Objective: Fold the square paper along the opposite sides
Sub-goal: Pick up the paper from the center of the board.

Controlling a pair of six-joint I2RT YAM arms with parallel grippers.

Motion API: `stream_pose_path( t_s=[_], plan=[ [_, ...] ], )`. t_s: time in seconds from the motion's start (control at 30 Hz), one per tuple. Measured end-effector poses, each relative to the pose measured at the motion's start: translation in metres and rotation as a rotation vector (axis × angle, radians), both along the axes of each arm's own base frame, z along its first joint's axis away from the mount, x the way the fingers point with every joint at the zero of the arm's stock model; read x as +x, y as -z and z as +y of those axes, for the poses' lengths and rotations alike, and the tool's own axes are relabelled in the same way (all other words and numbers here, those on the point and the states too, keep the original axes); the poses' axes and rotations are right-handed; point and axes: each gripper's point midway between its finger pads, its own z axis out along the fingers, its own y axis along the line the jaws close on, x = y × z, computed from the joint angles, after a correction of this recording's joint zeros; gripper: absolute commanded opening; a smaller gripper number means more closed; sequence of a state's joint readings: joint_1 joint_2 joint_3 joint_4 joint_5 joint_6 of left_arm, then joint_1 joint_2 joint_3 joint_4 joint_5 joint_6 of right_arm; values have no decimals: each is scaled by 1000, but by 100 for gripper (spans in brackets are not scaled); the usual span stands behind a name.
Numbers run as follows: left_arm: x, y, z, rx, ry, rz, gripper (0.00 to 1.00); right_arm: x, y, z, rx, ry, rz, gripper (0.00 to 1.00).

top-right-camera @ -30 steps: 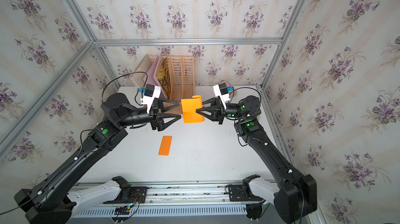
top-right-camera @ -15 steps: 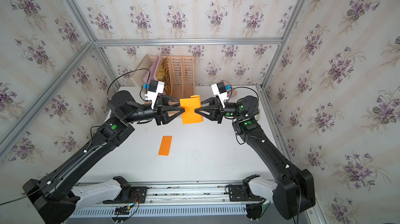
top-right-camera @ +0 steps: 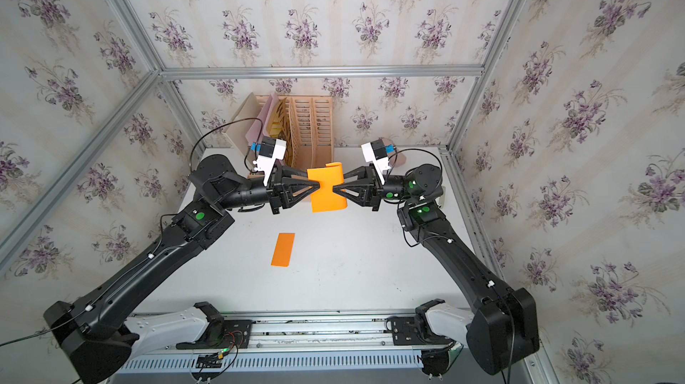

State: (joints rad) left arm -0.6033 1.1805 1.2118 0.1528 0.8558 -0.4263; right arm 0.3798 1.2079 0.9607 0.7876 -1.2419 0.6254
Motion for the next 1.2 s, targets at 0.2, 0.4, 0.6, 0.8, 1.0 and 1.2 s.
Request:
stream_pose_path(
  t_s=[0.2, 0.4, 0.6, 0.8, 1.0, 1.2],
  plan=[
    [1, 0, 0, -1, -7, 0, 17, 0, 0, 0, -1, -1, 4, 30],
    [2, -1, 0, -3, -13, -2, 0, 0, 0, 0, -1, -1, 4, 31],
    [3, -1, 0, -4, -16, -3, 0, 0, 1, 0, -1, 4, 9, 47],
    [-6, -13, 9, -1, -39, -32, 0, 22, -17, -7, -17, 206, -20, 62],
    [-29, -23, 15, 12, -27, -72, 0, 67, -8, -26, -128, 498, -25, 62],
    [-38, -20, 13, 28, -9, -68, 0, 91, 16, -30, -224, 568, 3, 60]
  ],
)
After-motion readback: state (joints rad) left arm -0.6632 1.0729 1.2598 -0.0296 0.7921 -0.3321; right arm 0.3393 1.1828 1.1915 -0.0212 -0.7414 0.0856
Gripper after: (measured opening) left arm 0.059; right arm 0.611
